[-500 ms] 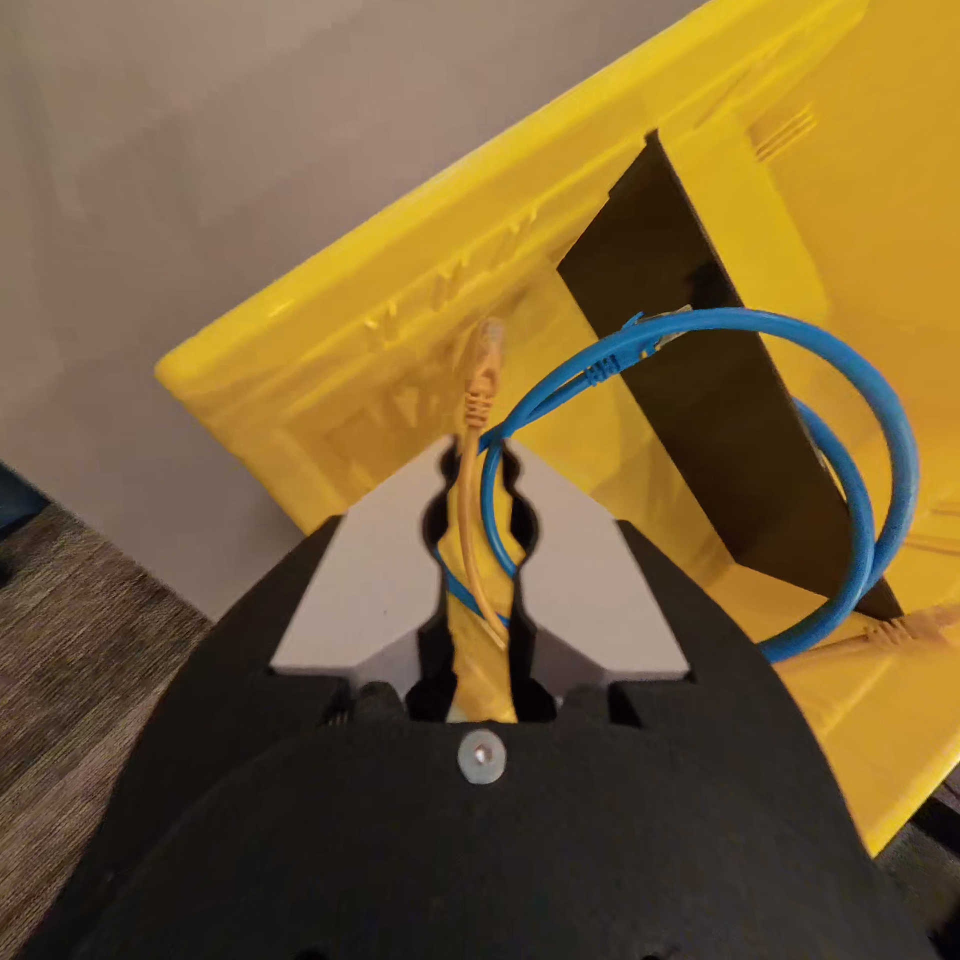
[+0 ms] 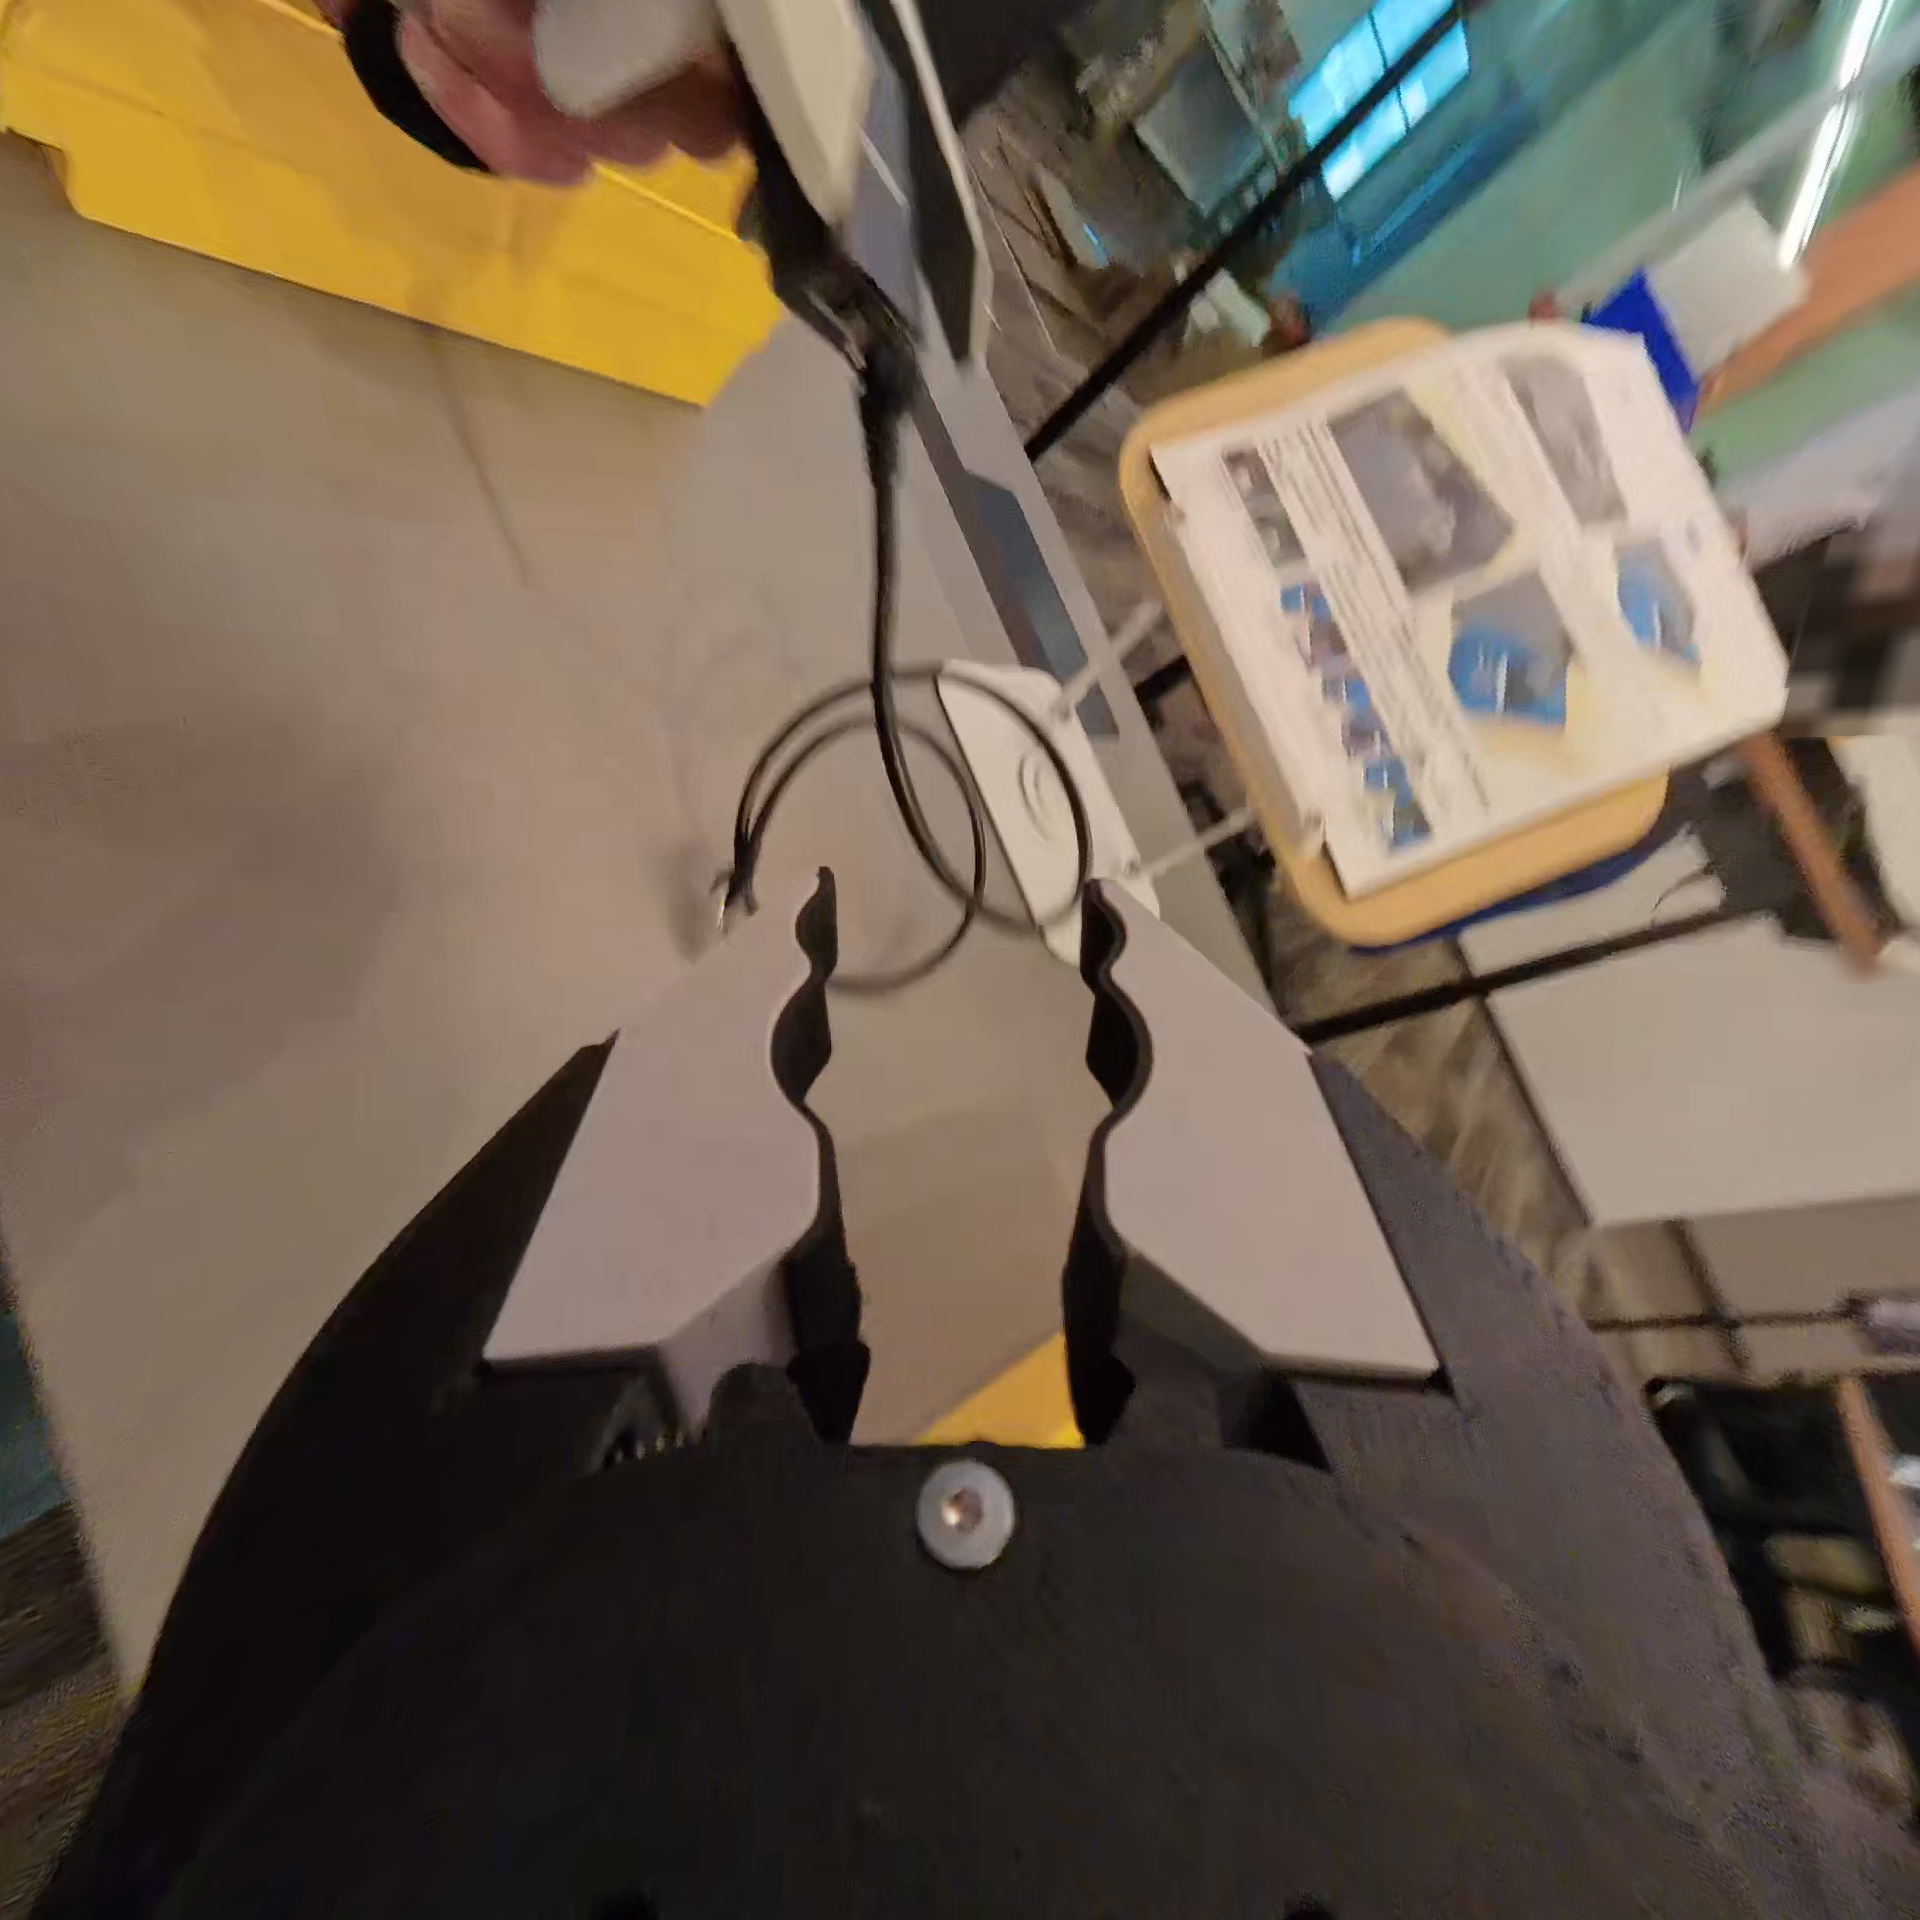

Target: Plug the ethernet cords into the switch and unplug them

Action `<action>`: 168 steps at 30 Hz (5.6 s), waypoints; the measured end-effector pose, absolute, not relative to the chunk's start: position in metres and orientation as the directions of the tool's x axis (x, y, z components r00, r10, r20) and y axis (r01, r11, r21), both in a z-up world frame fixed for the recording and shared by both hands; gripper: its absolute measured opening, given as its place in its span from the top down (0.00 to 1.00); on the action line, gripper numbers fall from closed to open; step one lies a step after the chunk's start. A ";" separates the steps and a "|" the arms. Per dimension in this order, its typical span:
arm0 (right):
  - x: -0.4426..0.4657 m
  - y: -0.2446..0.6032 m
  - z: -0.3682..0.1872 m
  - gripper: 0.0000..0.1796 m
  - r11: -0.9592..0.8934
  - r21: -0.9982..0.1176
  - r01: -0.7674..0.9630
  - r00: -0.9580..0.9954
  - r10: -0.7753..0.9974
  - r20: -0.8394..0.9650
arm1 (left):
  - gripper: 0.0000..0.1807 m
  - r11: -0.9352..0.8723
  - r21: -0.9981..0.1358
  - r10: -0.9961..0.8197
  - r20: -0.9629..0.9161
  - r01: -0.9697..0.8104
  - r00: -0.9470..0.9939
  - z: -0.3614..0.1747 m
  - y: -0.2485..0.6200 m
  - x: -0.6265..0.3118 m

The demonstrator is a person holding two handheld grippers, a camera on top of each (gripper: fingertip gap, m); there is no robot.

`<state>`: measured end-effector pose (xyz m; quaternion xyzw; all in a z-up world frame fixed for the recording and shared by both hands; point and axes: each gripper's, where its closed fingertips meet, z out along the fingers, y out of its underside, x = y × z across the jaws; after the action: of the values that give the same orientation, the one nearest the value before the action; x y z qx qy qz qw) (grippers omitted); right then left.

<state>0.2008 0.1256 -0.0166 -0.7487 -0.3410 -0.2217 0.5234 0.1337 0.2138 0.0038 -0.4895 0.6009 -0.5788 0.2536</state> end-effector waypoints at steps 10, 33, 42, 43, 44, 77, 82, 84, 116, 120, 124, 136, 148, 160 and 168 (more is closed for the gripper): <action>0.137 0.204 -0.014 0.80 -0.011 -0.390 0.921 0.385 0.196 0.902 | 0.60 -0.206 -0.938 -0.838 0.316 -0.277 -0.445 0.008 0.197 0.135; 0.133 0.204 -0.005 0.93 0.062 -0.373 0.926 0.357 0.184 0.916 | 0.60 -0.215 -0.936 -0.804 0.331 -0.277 -0.493 0.013 0.180 0.137; 0.135 0.197 -0.010 0.94 0.026 -0.311 0.950 0.291 0.282 0.914 | 0.60 -0.214 -0.934 -0.790 0.338 -0.287 -0.511 0.008 0.173 0.138; 0.136 0.196 -0.009 0.94 0.025 -0.316 0.948 0.297 0.284 0.912 | 0.60 -0.217 -0.933 -0.790 0.341 -0.287 -0.509 0.008 0.172 0.138; 0.136 0.196 -0.009 0.94 0.024 -0.313 0.949 0.294 0.283 0.913 | 0.60 -0.218 -0.930 -0.784 0.347 -0.296 -0.514 0.007 0.172 0.138; 0.135 0.179 -0.001 0.94 0.053 -0.439 0.897 0.398 0.335 0.854 | 0.59 -0.253 -0.923 -0.723 0.380 -0.290 -0.577 0.012 0.156 0.134; 0.139 0.177 -0.004 0.94 0.057 -0.425 0.903 0.382 0.343 0.858 | 0.59 -0.236 -0.923 -0.730 0.375 -0.305 -0.572 0.007 0.154 0.137; 0.142 0.180 -0.005 0.94 -0.004 -0.350 0.937 0.335 0.305 0.892 | 0.59 -0.209 -0.931 -0.773 0.344 -0.298 -0.533 0.006 0.156 0.139; 0.140 0.174 0.002 0.94 -0.015 -0.327 0.945 0.317 0.292 0.903 | 0.59 -0.212 -0.911 -0.779 0.375 -0.353 -0.502 0.010 0.152 0.136; 0.137 0.173 0.007 0.94 0.011 -0.429 0.903 0.404 0.313 0.859 | 0.59 -0.240 -0.914 -0.748 0.390 -0.328 -0.538 0.017 0.150 0.135; 0.137 0.177 0.003 0.93 0.009 -0.422 0.907 0.401 0.293 0.868 | 0.59 -0.261 -0.913 -0.757 0.396 -0.315 -0.520 0.014 0.155 0.138; 0.143 0.181 -0.008 0.94 -0.017 -0.410 0.912 0.396 0.293 0.870 | 0.58 -0.185 -0.918 -0.761 0.359 -0.350 -0.540 0.001 0.149 0.137; 0.142 0.177 0.001 0.91 0.082 -0.454 0.887 0.424 0.242 0.873 | 0.58 -0.186 -0.912 -0.783 0.362 -0.364 -0.506 -0.001 0.150 0.139; 0.139 0.173 -0.011 0.95 0.065 -0.361 0.930 0.319 0.343 0.884 | 0.58 -0.211 -0.899 -0.772 0.394 -0.383 -0.498 -0.009 0.148 0.142; 0.154 0.173 -0.010 0.96 -0.001 -0.397 0.918 0.371 0.356 0.857 | 0.59 -0.299 -0.893 -0.748 0.438 -0.335 -0.499 0.002 0.164 0.140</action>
<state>0.1540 0.1733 -0.0104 -0.6517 -0.4886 -0.2748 0.5109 0.1397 0.1636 0.0020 -0.4748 0.5702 -0.6514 0.1585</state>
